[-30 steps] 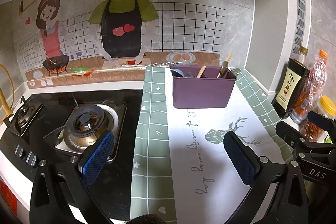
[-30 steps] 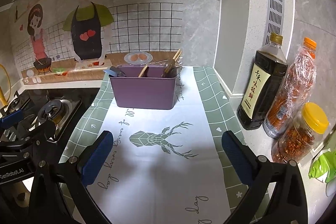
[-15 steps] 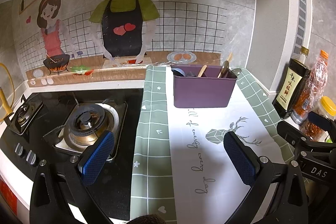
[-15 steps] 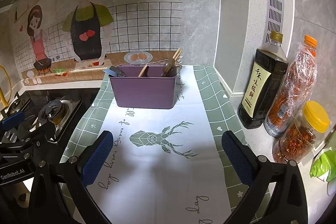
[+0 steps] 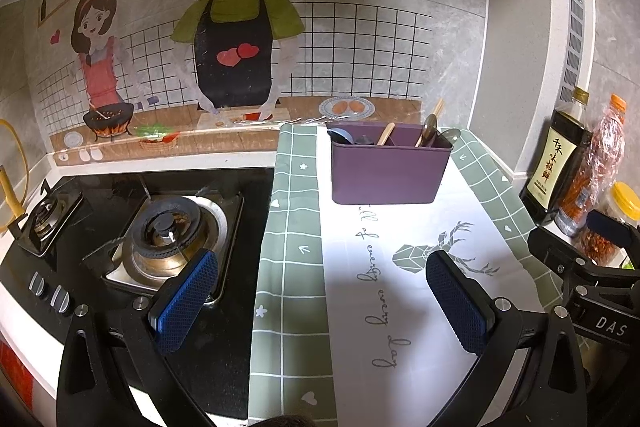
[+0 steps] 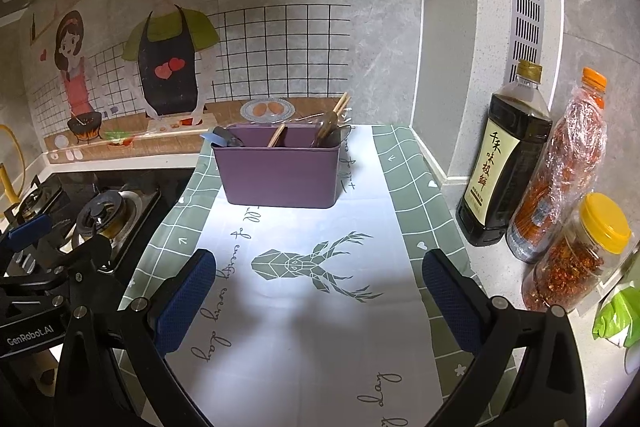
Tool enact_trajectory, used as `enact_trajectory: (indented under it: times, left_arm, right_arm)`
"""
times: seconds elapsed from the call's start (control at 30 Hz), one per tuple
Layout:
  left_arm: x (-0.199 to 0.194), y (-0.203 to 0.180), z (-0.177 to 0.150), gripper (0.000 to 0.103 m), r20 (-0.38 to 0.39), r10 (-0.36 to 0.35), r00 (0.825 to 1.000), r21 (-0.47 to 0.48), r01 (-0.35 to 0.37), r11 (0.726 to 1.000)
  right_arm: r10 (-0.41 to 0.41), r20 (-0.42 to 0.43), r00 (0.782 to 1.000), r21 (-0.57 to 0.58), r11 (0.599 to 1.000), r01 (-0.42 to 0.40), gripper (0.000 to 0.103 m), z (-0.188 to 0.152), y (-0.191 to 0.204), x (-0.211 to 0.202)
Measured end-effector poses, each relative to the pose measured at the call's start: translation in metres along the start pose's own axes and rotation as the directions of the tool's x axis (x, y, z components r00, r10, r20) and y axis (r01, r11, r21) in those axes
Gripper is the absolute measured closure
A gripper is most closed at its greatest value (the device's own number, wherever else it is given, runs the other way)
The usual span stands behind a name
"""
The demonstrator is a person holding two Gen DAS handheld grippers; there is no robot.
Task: Organize utensils
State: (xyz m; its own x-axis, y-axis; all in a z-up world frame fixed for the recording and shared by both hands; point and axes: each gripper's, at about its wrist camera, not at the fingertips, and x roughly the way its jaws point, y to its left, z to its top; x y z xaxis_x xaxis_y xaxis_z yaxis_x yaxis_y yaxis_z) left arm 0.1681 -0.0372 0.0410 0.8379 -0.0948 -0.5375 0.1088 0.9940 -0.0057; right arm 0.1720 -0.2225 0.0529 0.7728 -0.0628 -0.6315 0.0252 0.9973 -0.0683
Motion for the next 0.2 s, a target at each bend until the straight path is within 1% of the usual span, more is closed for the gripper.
enact_trajectory:
  times: [0.2]
  left_arm:
    - [-0.0001,0.0017,-0.0021,0.0,0.0,0.018,1.0,-0.008,-0.018,1.0]
  right_arm:
    - [0.003,-0.003,1.0,-0.001,1.0,-0.003,0.0,0.0,0.0003,-0.0004]
